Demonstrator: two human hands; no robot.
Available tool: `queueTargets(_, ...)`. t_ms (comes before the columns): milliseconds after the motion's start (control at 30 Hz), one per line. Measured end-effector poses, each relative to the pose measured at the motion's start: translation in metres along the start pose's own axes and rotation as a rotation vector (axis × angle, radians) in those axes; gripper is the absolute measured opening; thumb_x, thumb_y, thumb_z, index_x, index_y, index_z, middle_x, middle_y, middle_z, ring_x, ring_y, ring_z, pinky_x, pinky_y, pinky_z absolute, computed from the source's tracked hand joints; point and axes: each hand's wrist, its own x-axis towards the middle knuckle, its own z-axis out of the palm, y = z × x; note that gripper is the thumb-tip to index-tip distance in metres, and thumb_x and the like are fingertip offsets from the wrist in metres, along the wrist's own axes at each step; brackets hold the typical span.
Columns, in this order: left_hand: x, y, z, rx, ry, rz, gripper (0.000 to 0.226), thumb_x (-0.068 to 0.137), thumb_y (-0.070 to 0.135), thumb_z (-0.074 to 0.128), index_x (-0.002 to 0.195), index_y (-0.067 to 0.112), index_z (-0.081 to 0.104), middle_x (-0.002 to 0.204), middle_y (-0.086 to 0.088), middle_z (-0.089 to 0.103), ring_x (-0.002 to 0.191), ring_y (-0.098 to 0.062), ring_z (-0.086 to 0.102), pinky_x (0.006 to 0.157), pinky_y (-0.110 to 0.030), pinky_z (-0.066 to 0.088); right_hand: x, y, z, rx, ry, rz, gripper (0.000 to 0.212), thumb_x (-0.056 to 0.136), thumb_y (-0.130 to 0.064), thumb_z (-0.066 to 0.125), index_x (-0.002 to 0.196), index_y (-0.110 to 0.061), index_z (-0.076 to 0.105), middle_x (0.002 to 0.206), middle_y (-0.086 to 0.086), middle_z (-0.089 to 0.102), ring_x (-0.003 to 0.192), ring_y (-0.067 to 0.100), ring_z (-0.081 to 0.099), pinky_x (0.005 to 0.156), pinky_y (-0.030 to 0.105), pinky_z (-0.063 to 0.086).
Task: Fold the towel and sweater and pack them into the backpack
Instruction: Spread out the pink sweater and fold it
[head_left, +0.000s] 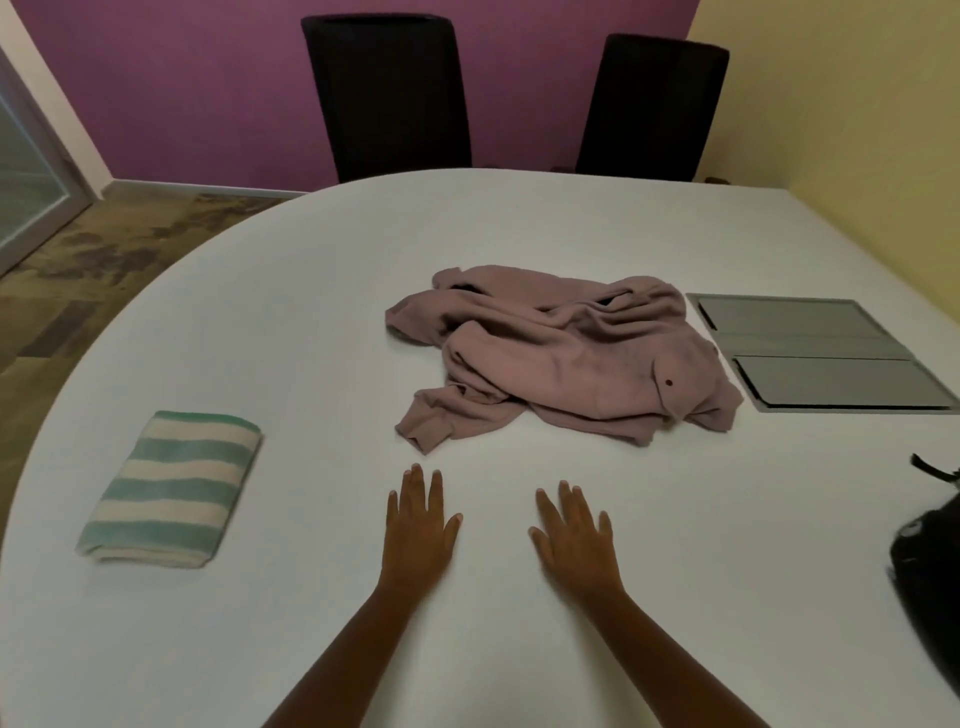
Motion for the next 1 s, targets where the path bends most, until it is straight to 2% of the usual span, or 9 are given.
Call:
queueTargets(133, 0.03, 0.027, -0.014, 0.015, -0.034, 0.03, 0.064, 0.098, 0.043, 0.006, 0.118, 0.002, 0.051, 0.113, -0.025, 0.064, 0.099, -0.035, 0.067, 0.074, -0.045, 0.056, 0.023, 0.04, -0.022, -0.06, 0.101, 0.007, 0.05, 0.099, -0.04, 0.005, 0.122, -0.017, 0.044, 0.114, 0.016, 0.067, 0.1, 0.03, 0.067, 0.066, 0.051, 0.055)
queueTargets(200, 0.046, 0.04, -0.022, 0.045, -0.021, 0.059, 0.053, 0.091, 0.045, 0.025, 0.118, 0.003, 0.044, 0.115, -0.026, 0.063, 0.1, -0.036, 0.066, 0.074, -0.044, 0.056, 0.038, 0.06, -0.041, -0.073, 0.181, 0.01, 0.044, 0.086, -0.038, 0.051, 0.122, -0.015, 0.043, 0.117, 0.018, 0.065, 0.102, 0.033, 0.066, 0.066, 0.053, 0.054)
queueTargets(267, 0.061, 0.052, -0.026, 0.09, -0.021, 0.081, 0.055, 0.081, 0.041, 0.033, 0.118, 0.002, 0.047, 0.113, -0.027, 0.063, 0.099, -0.038, 0.066, 0.073, -0.044, 0.056, 0.055, 0.081, -0.057, -0.083, 0.189, 0.03, 0.086, 0.048, -0.022, 0.085, 0.122, -0.011, 0.043, 0.119, 0.019, 0.063, 0.105, 0.036, 0.064, 0.067, 0.058, 0.052)
queueTargets(367, 0.076, 0.065, -0.027, 0.136, -0.017, 0.084, 0.056, 0.08, 0.04, 0.04, 0.109, -0.002, 0.064, 0.111, -0.028, 0.064, 0.096, -0.039, 0.067, 0.071, -0.045, 0.057, 0.078, 0.107, -0.085, -0.182, 0.286, 0.032, 0.1, 0.032, -0.004, 0.085, 0.122, -0.007, 0.042, 0.121, 0.02, 0.061, 0.108, 0.041, 0.06, 0.068, 0.066, 0.047)
queueTargets(467, 0.086, 0.079, -0.021, 0.15, 0.049, 0.072, 0.055, 0.067, 0.034, 0.078, 0.106, -0.004, 0.067, 0.108, -0.03, 0.064, 0.094, -0.042, 0.067, 0.068, -0.047, 0.057, 0.103, 0.134, -0.099, -0.297, 0.321, 0.038, 0.093, 0.036, -0.007, 0.089, 0.121, -0.004, 0.051, 0.121, 0.022, 0.061, 0.108, 0.044, 0.059, 0.067, 0.073, 0.041)
queueTargets(633, 0.089, 0.1, -0.004, 0.103, 0.046, 0.056, 0.066, 0.05, 0.03, 0.09, 0.103, -0.004, 0.067, 0.104, -0.029, 0.066, 0.089, -0.041, 0.068, 0.065, -0.046, 0.057, 0.121, 0.155, -0.118, -0.379, 0.338, 0.002, 0.062, 0.087, -0.02, 0.061, 0.143, -0.017, 0.035, 0.152, 0.02, 0.022, 0.139, 0.042, 0.02, 0.098, 0.072, 0.021)
queueTargets(767, 0.084, 0.113, 0.006, 0.056, 0.092, 0.033, 0.051, 0.077, 0.034, 0.068, 0.111, -0.005, 0.063, 0.112, -0.032, 0.061, 0.097, -0.042, 0.066, 0.074, -0.046, 0.055, 0.129, 0.163, -0.112, -0.323, 0.415, -0.072, 0.043, 0.041, -0.014, 0.091, 0.078, -0.011, 0.071, 0.095, 0.022, 0.068, 0.08, 0.04, 0.067, 0.054, 0.056, 0.05)
queueTargets(867, 0.074, 0.126, 0.005, -0.029, 0.08, -0.041, 0.059, 0.099, 0.037, 0.035, 0.145, 0.002, 0.024, 0.15, -0.025, 0.022, 0.139, -0.034, 0.028, 0.113, -0.039, 0.026, 0.128, 0.163, -0.109, -0.248, 0.453, -0.113, 0.04, 0.035, -0.01, 0.091, 0.067, -0.011, 0.067, 0.07, 0.015, 0.065, 0.054, 0.031, 0.06, 0.039, 0.032, 0.045)
queueTargets(1000, 0.065, 0.138, 0.009, -0.155, 0.066, -0.113, 0.061, 0.099, 0.039, 0.03, 0.148, 0.008, 0.011, 0.156, -0.018, 0.011, 0.144, -0.027, 0.015, 0.116, -0.033, 0.016, 0.118, 0.166, -0.102, -0.215, 0.561, -0.181, 0.028, 0.045, -0.003, 0.083, 0.065, -0.013, 0.067, 0.059, 0.01, 0.06, 0.041, 0.027, 0.051, 0.033, 0.023, 0.037)
